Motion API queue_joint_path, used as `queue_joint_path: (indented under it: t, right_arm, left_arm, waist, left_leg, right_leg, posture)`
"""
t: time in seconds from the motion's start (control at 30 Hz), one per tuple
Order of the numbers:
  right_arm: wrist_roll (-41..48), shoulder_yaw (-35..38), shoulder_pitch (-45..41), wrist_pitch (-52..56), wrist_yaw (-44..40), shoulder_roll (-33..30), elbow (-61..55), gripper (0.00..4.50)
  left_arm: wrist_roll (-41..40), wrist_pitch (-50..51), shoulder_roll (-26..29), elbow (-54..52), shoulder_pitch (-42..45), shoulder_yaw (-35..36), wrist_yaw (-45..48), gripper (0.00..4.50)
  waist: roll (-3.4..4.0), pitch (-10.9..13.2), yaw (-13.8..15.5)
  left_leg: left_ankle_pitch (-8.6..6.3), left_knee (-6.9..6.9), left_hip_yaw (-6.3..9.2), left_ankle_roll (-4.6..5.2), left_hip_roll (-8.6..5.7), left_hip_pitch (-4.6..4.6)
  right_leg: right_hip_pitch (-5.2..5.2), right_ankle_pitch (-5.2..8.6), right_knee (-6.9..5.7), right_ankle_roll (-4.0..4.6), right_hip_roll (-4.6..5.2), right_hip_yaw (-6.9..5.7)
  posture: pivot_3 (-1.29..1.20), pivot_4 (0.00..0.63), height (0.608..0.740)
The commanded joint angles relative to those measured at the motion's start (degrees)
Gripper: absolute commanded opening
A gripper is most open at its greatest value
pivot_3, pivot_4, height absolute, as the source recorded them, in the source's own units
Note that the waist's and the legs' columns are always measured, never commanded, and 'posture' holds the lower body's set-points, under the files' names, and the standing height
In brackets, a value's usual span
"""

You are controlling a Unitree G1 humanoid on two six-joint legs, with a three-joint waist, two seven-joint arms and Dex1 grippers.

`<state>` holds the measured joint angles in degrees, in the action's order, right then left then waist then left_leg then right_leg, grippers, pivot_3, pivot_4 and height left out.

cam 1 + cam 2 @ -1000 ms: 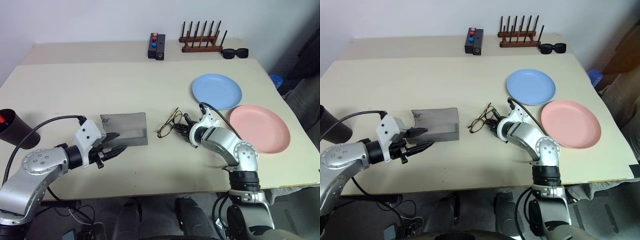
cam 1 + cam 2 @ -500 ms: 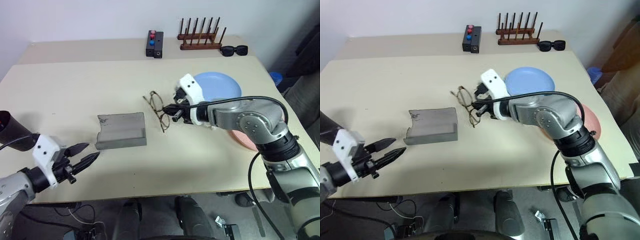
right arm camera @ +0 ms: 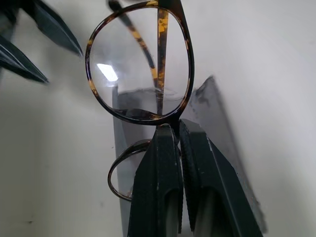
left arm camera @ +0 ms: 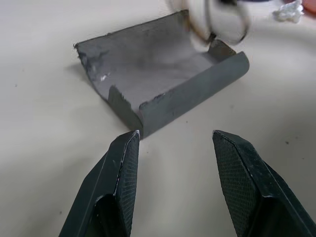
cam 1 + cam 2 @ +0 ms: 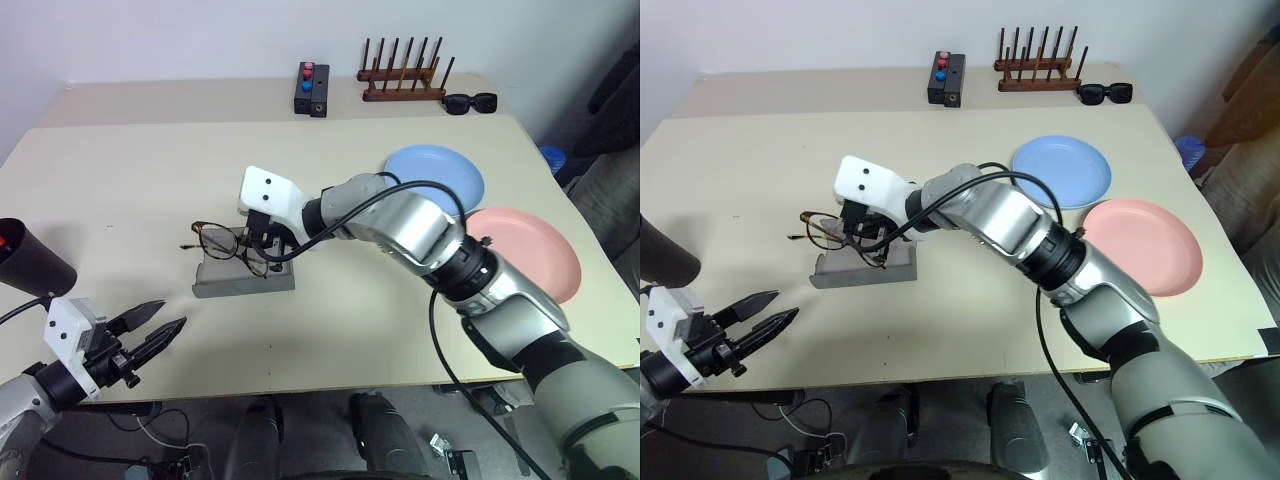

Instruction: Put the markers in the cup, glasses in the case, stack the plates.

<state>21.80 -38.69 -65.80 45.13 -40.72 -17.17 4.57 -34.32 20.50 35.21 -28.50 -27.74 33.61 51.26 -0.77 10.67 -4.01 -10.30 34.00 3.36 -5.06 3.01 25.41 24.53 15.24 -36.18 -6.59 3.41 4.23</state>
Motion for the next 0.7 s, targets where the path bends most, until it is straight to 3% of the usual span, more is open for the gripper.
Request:
queue_joint_path:
  t: [0.03, 0.7]
  right_arm:
    - [-5.5, -0.4, -1.2, -2.2, -0.7, 3.2, 4.0, 0.10]
    - [-18.7, 4.2, 1.6, -2.3, -2.0, 4.2, 4.2, 0.10]
  left_arm:
    - [0.4, -2.3, -0.6, 0.1, -0.9, 0.3, 0.3, 2.40]
    - [1.0, -3.1, -0.7, 0.1, 1.8, -4.8, -1.8, 2.40]
  waist:
    - [0.00, 0.0, 0.0]
    - [-0.01, 0.0, 0.0]
  left_leg:
    - [0.00, -0.01, 0.00, 0.00, 0.00, 0.00]
    - [0.05, 0.03, 0.03, -0.07, 0.01, -0.06]
  right_leg:
    - [0.01, 0.00, -0.02, 0.00, -0.01, 0.00]
    - [0.02, -0.01, -0.23, -0.03, -0.06, 0.00]
  posture:
    - [0.00, 0.150, 0.740]
    - [0.00, 0.150, 0.740]
